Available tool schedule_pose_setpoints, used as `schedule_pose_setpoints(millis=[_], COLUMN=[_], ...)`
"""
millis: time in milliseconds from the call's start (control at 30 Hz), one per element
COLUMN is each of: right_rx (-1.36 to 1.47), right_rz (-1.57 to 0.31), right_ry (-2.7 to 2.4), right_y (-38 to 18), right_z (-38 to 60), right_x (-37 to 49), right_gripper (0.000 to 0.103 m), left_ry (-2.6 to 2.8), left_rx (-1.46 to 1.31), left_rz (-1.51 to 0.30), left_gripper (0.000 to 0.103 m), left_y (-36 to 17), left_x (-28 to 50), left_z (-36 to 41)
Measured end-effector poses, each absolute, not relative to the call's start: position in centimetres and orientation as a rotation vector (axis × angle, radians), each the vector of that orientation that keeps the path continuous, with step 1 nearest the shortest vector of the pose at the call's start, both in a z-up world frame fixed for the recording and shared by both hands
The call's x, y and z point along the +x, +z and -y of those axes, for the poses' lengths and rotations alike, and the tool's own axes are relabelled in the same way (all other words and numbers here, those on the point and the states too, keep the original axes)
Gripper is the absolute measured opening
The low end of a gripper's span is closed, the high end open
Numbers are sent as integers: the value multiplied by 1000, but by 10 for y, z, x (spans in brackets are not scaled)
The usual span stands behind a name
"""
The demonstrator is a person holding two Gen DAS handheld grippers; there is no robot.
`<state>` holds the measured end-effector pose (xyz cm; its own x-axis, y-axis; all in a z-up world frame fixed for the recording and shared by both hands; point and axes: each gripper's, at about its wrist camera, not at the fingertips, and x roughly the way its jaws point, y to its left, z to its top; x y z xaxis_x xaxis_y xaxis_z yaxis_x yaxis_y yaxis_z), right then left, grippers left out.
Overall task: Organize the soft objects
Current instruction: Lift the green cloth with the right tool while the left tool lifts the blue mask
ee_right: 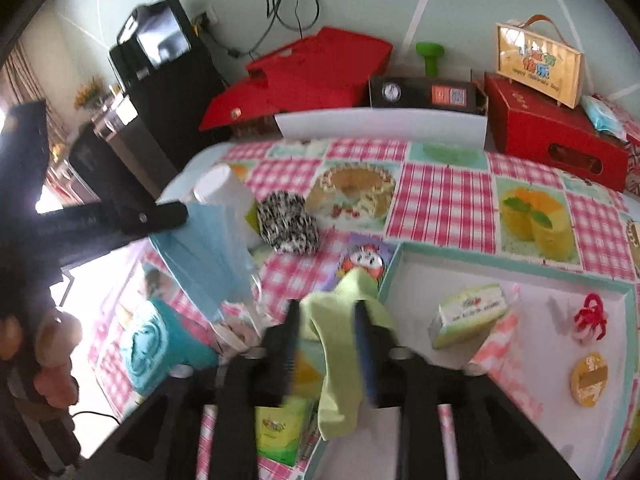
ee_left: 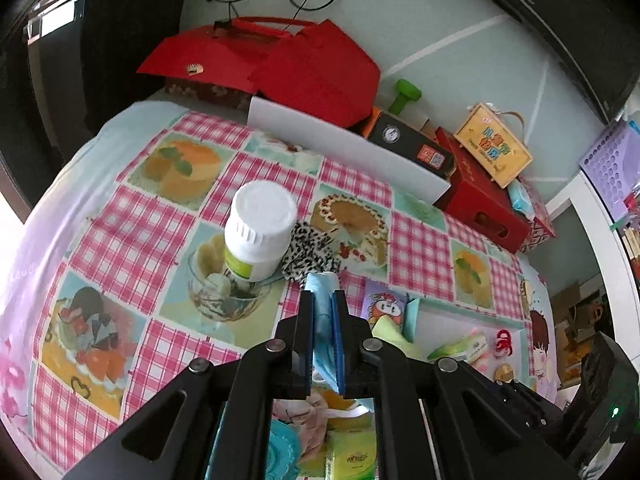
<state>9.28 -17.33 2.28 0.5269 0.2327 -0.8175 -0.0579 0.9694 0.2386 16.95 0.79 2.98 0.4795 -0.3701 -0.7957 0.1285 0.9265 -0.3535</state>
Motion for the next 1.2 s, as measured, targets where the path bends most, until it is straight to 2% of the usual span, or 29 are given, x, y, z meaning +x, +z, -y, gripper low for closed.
schedule_pose_setpoints(millis=[567, 633, 700, 800, 1200], right_rx=[17, 3, 2, 21, 61], right_rz=[-1129, -1123, -1113, -1104, -999], right_ry=[121, 113, 101, 100, 68], right_y=[-21, -20, -19, -17, 5], right_z=[150, 149, 150, 154, 164], right_x=[100, 100, 101, 101, 99], right_gripper=[38, 31, 15, 9, 5], left_ry=[-295, -296, -296, -297, -308], left_rx=[-264, -263, -262, -264, -299], left_rz=[-1112, -1118, -1121, -1124, -1114], left_gripper=[8, 8, 8, 8, 8], left_y=[3, 1, 0, 0, 0], left_x=[178, 179, 179, 180, 180], left_z=[-7, -6, -6, -6, -8])
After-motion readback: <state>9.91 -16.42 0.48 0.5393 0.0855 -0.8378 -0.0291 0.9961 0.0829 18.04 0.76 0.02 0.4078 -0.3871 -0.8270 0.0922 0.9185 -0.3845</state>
